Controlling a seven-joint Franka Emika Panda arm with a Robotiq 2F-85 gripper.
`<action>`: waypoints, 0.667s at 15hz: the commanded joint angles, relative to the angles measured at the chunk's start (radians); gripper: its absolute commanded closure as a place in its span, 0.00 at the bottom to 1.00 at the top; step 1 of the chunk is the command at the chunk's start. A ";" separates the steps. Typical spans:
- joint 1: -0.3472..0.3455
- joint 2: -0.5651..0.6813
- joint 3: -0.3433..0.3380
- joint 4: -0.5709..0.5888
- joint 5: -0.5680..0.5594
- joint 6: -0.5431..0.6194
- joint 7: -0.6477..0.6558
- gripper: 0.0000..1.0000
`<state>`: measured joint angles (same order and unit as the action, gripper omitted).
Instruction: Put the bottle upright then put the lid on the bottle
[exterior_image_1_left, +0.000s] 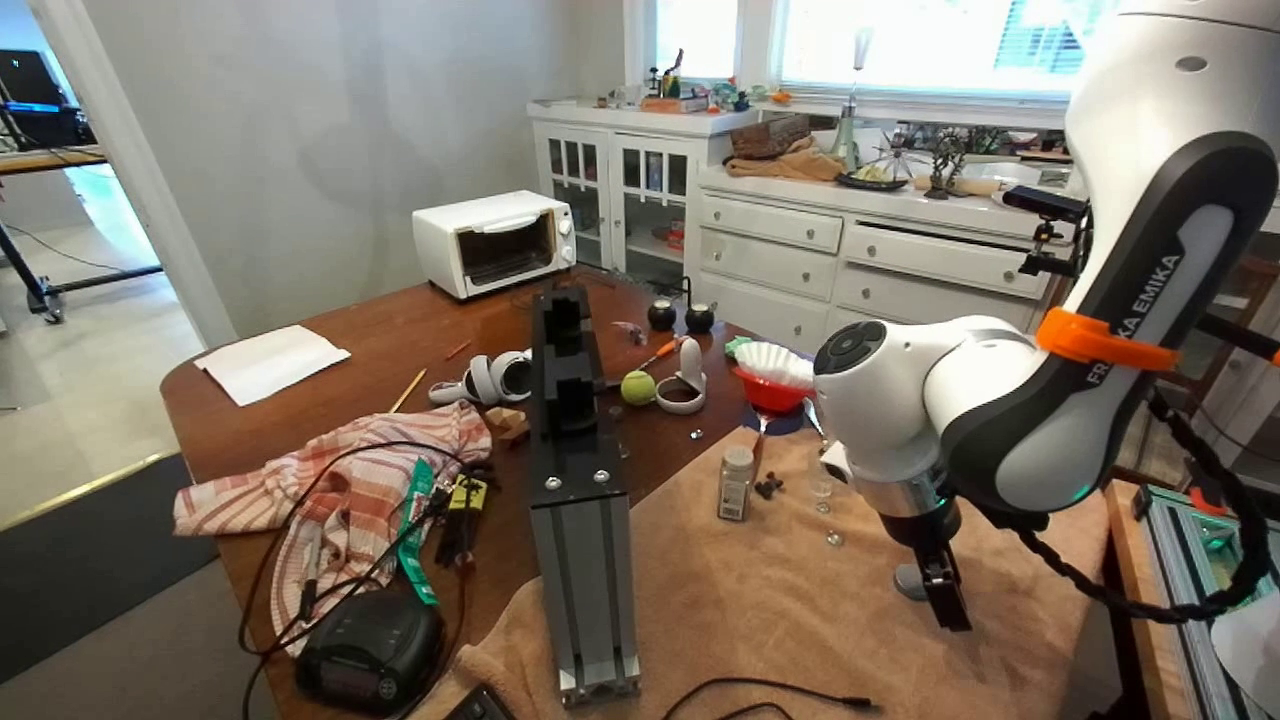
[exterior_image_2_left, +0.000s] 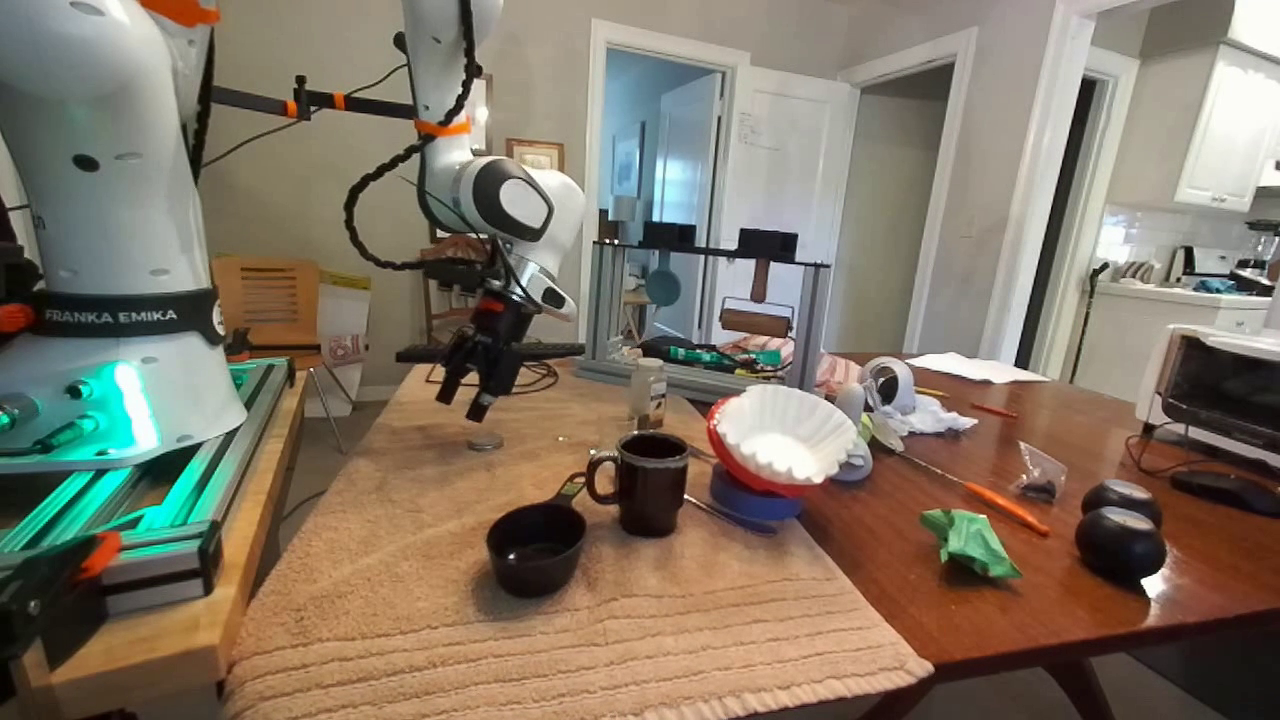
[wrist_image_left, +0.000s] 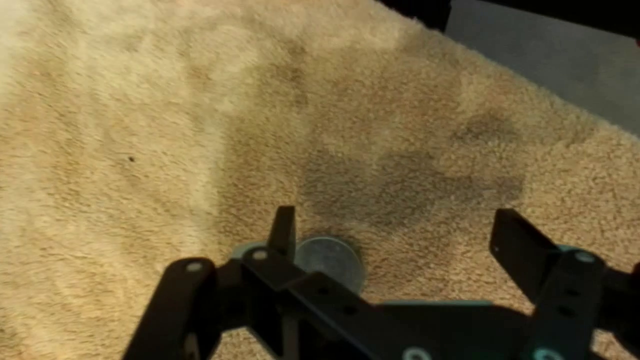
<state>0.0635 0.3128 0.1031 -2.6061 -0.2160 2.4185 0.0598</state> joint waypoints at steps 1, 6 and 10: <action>0.005 -0.006 0.002 -0.048 0.068 0.176 -0.025 0.00; 0.092 0.007 -0.121 -0.058 -0.079 0.324 0.111 0.00; 0.145 0.021 -0.201 -0.047 -0.152 0.296 0.228 0.00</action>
<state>0.1649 0.3145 -0.0487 -2.6540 -0.3241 2.7121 0.2044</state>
